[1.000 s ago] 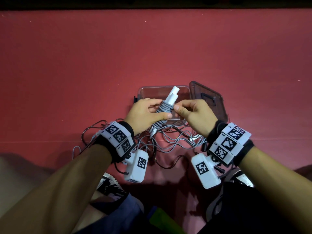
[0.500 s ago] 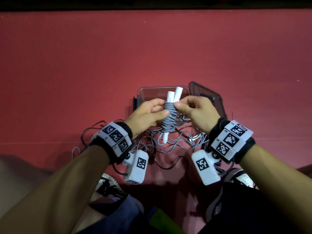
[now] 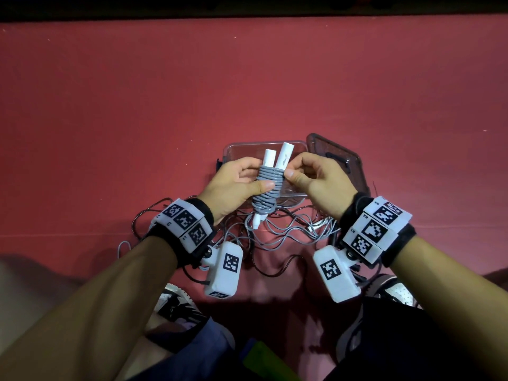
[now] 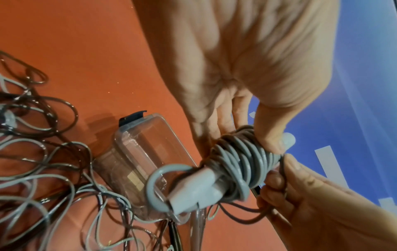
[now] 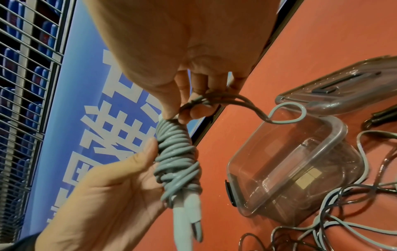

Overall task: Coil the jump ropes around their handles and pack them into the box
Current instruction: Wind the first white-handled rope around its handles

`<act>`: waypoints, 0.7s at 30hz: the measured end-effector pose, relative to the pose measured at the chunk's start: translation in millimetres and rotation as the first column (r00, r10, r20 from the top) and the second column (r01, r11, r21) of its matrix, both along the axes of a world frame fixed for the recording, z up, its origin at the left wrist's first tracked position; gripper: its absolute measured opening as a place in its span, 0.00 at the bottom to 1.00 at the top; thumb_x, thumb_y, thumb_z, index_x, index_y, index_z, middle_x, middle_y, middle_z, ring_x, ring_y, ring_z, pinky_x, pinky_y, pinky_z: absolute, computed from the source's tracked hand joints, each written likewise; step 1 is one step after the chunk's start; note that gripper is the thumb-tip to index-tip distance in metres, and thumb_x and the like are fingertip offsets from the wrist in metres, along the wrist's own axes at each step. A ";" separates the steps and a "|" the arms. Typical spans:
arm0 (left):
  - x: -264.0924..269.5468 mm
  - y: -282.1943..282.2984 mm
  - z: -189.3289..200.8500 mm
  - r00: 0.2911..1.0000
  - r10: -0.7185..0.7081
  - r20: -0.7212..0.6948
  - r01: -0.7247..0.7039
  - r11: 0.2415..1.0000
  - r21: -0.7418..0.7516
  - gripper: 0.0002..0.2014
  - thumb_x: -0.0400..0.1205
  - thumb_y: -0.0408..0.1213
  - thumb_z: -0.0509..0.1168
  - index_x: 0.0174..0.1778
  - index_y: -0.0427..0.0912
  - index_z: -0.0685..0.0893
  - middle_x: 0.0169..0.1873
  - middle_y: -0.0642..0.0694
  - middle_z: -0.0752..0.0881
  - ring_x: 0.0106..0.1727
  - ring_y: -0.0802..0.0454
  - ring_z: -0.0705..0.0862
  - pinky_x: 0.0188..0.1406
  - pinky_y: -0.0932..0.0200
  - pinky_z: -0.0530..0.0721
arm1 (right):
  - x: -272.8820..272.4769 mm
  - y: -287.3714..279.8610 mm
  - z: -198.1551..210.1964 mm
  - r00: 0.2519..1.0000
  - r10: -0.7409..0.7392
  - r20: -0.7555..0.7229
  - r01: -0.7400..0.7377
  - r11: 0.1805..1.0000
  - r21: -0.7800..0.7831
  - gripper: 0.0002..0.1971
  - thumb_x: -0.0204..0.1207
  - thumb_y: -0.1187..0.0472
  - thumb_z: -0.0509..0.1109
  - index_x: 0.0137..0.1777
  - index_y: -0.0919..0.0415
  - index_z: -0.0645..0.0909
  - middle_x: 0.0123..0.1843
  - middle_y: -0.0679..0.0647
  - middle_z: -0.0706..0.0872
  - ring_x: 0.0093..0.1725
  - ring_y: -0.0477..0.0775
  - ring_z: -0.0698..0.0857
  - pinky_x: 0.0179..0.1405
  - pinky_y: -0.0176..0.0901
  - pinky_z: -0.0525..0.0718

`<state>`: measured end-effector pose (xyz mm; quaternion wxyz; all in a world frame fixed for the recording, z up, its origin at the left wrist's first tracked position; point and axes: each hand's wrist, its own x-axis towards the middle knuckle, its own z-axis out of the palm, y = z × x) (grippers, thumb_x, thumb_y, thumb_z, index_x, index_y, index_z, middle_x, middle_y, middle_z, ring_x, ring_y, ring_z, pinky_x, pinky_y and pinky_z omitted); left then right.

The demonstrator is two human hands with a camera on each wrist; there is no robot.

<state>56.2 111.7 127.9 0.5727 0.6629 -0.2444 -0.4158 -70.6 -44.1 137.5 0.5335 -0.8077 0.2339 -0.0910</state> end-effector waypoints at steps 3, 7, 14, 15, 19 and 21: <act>-0.7 -0.7 0.3 0.996 0.020 -0.088 -0.021 1.000 -0.011 0.16 0.79 0.27 0.74 0.60 0.41 0.80 0.56 0.39 0.90 0.54 0.46 0.89 0.59 0.46 0.85 | -0.4 -0.6 3.3 1.000 0.016 -0.011 -0.017 0.999 -0.036 0.06 0.82 0.55 0.71 0.44 0.52 0.87 0.39 0.57 0.90 0.39 0.51 0.85 0.52 0.59 0.85; -0.4 0.0 1.3 0.996 -0.004 -0.089 0.002 1.000 -0.022 0.16 0.76 0.36 0.72 0.59 0.45 0.80 0.55 0.43 0.91 0.57 0.45 0.89 0.63 0.39 0.84 | -0.3 2.6 8.7 1.000 -0.025 0.013 0.025 1.000 0.001 0.06 0.81 0.59 0.74 0.44 0.60 0.89 0.39 0.64 0.89 0.37 0.50 0.82 0.47 0.52 0.84; -7.0 -3.6 1.1 0.992 -0.055 0.113 0.055 0.998 -0.003 0.25 0.72 0.27 0.81 0.64 0.43 0.82 0.47 0.52 0.90 0.50 0.56 0.91 0.52 0.62 0.87 | 2.0 7.6 4.7 0.995 -0.098 0.017 0.097 0.994 0.055 0.09 0.77 0.57 0.78 0.37 0.57 0.85 0.35 0.58 0.89 0.35 0.48 0.83 0.44 0.52 0.84; -7.1 -3.7 0.2 0.990 -0.047 0.133 0.047 0.999 0.001 0.26 0.72 0.27 0.82 0.64 0.41 0.82 0.45 0.53 0.90 0.48 0.56 0.91 0.50 0.63 0.87 | 2.4 8.1 5.1 0.996 -0.086 0.018 0.085 0.995 0.049 0.08 0.77 0.57 0.78 0.38 0.58 0.85 0.37 0.61 0.89 0.36 0.50 0.84 0.46 0.54 0.85; -4.6 -2.0 4.6 0.996 -0.017 0.084 0.017 1.000 -0.006 0.23 0.75 0.23 0.78 0.63 0.44 0.84 0.43 0.56 0.93 0.48 0.58 0.92 0.49 0.66 0.87 | 2.2 10.3 11.1 0.999 -0.005 0.037 0.004 0.999 0.042 0.08 0.82 0.66 0.71 0.41 0.57 0.85 0.37 0.55 0.89 0.38 0.48 0.84 0.44 0.45 0.84; -3.8 -1.6 5.3 0.999 -0.012 0.045 0.012 1.000 -0.018 0.22 0.76 0.21 0.75 0.63 0.44 0.84 0.48 0.49 0.94 0.50 0.55 0.92 0.51 0.63 0.88 | 1.3 9.5 14.9 0.998 0.042 0.043 -0.044 0.997 0.057 0.10 0.83 0.70 0.68 0.46 0.57 0.86 0.39 0.54 0.90 0.39 0.46 0.84 0.44 0.35 0.83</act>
